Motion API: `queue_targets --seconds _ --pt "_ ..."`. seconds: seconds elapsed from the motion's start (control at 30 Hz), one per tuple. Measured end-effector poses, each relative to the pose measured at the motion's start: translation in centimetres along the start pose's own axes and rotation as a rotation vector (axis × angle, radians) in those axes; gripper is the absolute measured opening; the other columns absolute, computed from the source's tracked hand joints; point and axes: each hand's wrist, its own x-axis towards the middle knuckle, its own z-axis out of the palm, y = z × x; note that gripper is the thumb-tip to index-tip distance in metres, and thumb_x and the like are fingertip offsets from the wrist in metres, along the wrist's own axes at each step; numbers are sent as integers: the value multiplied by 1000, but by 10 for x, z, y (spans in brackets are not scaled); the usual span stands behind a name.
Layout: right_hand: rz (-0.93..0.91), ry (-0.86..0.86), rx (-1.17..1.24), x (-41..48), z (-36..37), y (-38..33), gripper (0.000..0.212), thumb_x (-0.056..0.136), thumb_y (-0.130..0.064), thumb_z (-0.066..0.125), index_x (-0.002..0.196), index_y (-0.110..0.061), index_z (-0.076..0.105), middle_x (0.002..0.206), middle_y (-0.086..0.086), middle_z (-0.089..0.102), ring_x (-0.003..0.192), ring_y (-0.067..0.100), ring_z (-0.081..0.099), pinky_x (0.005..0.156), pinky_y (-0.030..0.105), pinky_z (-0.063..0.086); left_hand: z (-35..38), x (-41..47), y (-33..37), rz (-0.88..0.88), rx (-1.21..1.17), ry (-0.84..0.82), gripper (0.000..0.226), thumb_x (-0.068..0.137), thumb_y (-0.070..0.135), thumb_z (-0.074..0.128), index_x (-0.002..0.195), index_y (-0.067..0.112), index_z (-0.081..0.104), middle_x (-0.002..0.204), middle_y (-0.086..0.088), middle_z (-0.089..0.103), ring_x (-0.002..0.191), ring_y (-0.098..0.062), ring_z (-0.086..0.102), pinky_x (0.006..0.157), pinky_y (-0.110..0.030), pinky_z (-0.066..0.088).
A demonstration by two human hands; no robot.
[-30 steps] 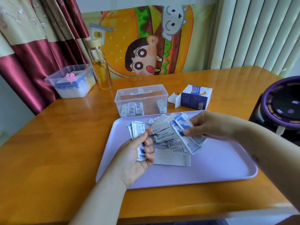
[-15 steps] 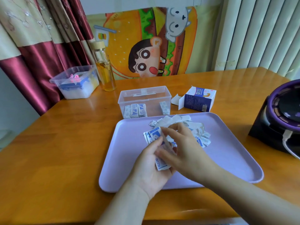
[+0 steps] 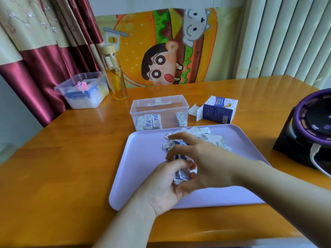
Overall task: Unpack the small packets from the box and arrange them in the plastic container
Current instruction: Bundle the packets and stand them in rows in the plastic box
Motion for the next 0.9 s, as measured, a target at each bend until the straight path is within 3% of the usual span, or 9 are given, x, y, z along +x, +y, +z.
queue_targets --seconds 0.1,0.23,0.33,0.5,0.63,0.7,0.77,0.83,0.9 --pt "-24 21 34 -1 1 0 65 64 -43 81 120 -32 50 144 -11 21 115 5 47 88 26 48 -1 -4 1 20 31 16 12 86 5 54 89 12 63 76 -5 58 67 -13 54 54 -23 43" --pt "-39 6 225 -4 -7 -5 58 67 -41 82 118 -36 55 139 -16 27 113 -23 33 89 11 43 -5 -6 3 82 170 31 8 90 10 55 89 16 58 67 4 45 51 -5 36 52 -18 24" --pt "60 33 384 -3 -21 -4 48 79 -37 72 124 -39 55 127 -23 46 111 -16 44 84 10 43 -7 -9 5 82 274 -29 11 91 6 54 89 16 57 66 5 42 51 -4 31 44 -15 20" --pt "91 6 289 1 -38 2 36 90 -16 61 123 -30 58 70 -33 54 58 -2 47 56 8 37 -9 -12 10 34 377 -125 21 77 25 64 92 12 56 62 6 45 51 -2 38 43 -13 20" --pt "63 14 151 10 -41 -3 30 92 -17 58 116 -36 61 98 -16 69 76 9 62 67 24 50 -6 -9 23 47 470 -118 29 73 31 63 93 9 62 61 6 47 50 -3 38 42 -12 24" --pt "65 73 152 17 -49 -5 26 91 -15 58 106 -36 64 92 -18 68 74 6 63 67 19 51 -1 -6 34 101 513 -71 32 75 35 62 96 11 64 63 7 51 50 -3 39 42 -13 28" --pt "74 145 162 27 -61 -4 24 90 -11 59 98 -34 64 74 -29 60 64 1 59 60 11 46 -1 0 50 200 606 6 20 86 35 58 95 19 65 75 6 56 53 -5 48 47 -15 38" --pt "70 214 112 40 -72 0 23 90 -8 59 99 -28 66 72 -28 56 63 -4 57 58 8 44 -5 10 67 305 817 120 17 94 41 52 93 29 65 88 7 64 68 -5 62 68 -22 53" --pt "66 259 49 55 -82 6 23 89 -6 58 102 -22 67 75 -25 53 60 -12 54 56 4 41 -6 19 85 395 1063 211 19 96 43 46 90 35 62 98 3 68 87 -16 66 87 -35 52"
